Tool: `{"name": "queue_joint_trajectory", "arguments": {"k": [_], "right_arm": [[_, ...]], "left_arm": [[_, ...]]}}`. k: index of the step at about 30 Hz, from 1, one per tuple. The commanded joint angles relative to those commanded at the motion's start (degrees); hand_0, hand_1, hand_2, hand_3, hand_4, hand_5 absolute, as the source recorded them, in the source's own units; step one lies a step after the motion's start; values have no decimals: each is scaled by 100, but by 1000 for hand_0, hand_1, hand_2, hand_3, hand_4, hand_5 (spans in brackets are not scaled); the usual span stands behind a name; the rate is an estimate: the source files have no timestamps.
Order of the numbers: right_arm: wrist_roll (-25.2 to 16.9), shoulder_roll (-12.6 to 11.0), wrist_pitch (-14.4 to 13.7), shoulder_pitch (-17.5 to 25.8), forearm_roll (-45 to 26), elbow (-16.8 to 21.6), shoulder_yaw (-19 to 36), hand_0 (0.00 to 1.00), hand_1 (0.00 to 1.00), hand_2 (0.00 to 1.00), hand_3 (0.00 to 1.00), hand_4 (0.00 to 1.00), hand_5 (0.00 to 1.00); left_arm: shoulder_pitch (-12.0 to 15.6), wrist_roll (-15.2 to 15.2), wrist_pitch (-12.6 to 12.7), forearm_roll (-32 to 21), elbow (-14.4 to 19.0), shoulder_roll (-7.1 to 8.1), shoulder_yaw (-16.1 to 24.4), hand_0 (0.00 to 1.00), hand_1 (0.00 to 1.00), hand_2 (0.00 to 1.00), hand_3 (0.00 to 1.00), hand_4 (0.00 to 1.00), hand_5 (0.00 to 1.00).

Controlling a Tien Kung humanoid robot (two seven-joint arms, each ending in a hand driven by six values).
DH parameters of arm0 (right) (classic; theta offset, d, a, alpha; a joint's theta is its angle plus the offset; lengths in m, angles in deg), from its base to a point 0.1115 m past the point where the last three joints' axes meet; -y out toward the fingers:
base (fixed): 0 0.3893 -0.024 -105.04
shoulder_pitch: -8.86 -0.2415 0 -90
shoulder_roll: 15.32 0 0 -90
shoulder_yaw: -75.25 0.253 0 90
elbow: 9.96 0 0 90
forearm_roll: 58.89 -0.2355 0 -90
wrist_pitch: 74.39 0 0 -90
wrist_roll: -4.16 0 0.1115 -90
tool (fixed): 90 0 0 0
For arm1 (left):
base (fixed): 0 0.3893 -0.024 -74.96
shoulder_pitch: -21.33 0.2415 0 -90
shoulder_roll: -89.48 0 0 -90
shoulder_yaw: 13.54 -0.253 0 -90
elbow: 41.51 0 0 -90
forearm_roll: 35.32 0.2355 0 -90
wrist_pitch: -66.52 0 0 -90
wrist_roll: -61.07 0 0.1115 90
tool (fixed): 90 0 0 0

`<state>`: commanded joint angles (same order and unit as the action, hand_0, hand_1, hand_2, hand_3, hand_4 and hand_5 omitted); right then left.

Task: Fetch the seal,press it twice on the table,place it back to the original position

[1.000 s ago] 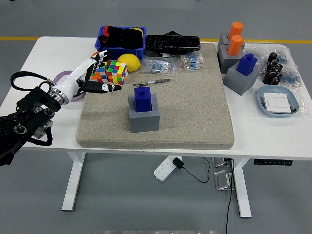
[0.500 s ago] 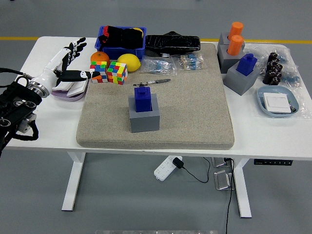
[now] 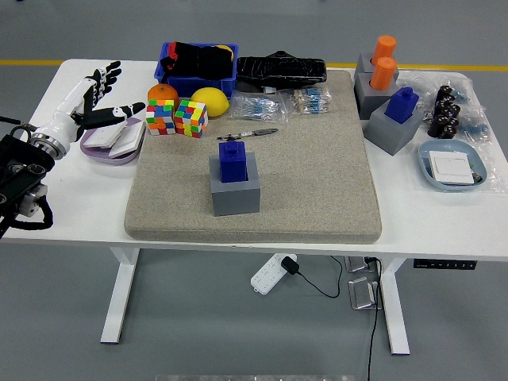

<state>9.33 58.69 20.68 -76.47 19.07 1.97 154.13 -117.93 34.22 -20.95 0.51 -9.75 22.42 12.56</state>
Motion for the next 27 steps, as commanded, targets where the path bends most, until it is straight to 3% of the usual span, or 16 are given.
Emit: {"name": "queue_joint_trajectory", "arguments": {"k": [9, 27], "right_arm": [[-7, -77, -4, -62, -2, 5, -12, 767, 676, 670, 617, 782, 499], [-1, -105, -4, -60, -15, 2, -92, 767, 676, 670, 616, 781, 500]], "left_arm": [[-2, -16, 4, -7, -3, 142, 39, 978, 992, 978, 980, 908, 268], [30, -28, 7, -29, 30, 183, -23, 974, 986, 972, 975, 883, 258]]}}
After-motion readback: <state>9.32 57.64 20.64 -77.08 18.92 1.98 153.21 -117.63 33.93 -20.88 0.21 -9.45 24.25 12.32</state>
